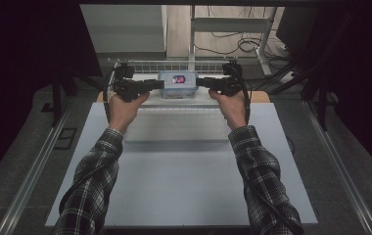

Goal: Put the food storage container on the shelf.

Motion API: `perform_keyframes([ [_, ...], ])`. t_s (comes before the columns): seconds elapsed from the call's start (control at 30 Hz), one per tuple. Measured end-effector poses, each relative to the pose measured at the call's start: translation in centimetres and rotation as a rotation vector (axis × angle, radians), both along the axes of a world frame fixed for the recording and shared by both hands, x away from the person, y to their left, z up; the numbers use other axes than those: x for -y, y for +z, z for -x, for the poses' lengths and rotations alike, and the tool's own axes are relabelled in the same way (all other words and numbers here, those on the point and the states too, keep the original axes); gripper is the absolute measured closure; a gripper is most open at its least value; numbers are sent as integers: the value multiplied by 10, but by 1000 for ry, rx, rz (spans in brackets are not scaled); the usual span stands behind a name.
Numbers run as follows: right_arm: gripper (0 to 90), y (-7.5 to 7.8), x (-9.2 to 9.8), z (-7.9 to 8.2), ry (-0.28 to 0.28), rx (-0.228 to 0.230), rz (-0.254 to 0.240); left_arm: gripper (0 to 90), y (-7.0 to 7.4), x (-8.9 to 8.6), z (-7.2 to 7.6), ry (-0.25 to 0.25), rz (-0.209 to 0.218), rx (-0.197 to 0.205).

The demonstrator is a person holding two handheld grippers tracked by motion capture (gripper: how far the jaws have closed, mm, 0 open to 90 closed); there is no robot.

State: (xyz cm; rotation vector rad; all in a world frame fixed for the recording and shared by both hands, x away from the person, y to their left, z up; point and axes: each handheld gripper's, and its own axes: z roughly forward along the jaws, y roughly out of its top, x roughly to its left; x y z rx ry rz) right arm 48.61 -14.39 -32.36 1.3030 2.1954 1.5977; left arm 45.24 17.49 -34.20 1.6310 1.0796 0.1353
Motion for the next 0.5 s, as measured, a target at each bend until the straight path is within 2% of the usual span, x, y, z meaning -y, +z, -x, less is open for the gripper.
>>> perform_keyframes([
  [0.03, 542, 0, 0, 0, -2, -3, -2, 492, 1, 1, 0, 3, -9, 8],
  [0.17, 497, 1, 5, 0, -3, 4, -28, 430, 2, -2, 4, 3, 7, 32],
  [0.27, 428, 3, 8, 3, 15, 11, -43, 338, 1, -4, 7, -8, 8, 55],
  [0.4, 297, 1, 9, 9, 79, 25, -52, 222, -3, -3, 14, -30, -49, 85],
  [0.5, 208, -2, 8, 14, 89, 67, -13, 142, -7, -2, 20, -31, -94, 105],
])
